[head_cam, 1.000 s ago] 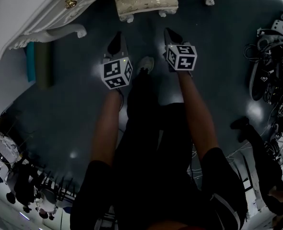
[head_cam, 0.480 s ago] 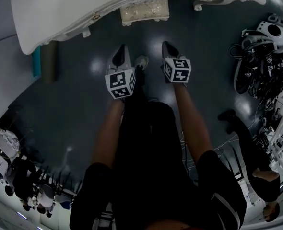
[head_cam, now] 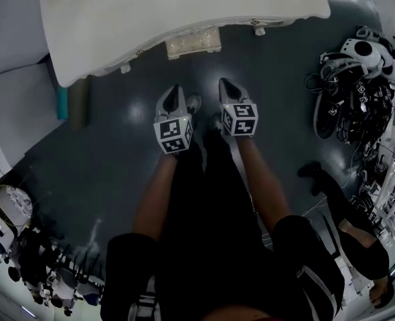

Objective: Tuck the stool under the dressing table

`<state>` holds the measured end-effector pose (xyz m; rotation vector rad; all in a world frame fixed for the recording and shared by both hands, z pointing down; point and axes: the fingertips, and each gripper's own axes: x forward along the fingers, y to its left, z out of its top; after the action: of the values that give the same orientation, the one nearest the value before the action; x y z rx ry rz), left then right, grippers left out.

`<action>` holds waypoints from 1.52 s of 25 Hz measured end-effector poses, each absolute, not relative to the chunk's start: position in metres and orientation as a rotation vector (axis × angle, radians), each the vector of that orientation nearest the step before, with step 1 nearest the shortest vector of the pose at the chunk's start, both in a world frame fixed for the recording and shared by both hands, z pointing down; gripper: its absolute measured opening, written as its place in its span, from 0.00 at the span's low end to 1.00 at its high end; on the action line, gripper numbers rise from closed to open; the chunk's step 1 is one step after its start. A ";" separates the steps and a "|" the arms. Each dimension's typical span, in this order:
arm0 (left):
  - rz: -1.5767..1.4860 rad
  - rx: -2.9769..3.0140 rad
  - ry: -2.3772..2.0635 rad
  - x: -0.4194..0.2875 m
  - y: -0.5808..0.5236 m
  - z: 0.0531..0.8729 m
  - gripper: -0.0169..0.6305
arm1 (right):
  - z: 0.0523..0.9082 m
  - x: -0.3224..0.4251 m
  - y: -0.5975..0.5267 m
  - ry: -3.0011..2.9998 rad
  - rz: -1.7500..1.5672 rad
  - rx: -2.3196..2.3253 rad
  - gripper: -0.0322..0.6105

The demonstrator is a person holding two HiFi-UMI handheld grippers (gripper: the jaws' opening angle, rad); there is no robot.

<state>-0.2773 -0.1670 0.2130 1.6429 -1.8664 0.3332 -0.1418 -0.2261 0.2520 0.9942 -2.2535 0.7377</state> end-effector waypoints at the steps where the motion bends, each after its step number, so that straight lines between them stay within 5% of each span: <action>1: 0.321 1.637 -1.881 -0.276 -0.167 0.202 0.04 | 0.238 -0.142 -0.227 -2.274 0.724 0.986 0.05; 19: 0.240 1.674 -2.045 -0.226 -0.137 0.025 0.04 | 0.048 -0.113 -0.208 -2.500 0.573 0.879 0.05; 38: 0.253 1.831 -1.971 -0.232 -0.109 -0.008 0.04 | 0.011 -0.118 -0.165 -2.516 0.553 0.955 0.05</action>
<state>-0.2318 -0.1092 -0.0082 1.8308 -1.9715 0.2532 -0.1180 -0.1652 0.0106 0.9549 -2.5163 0.5532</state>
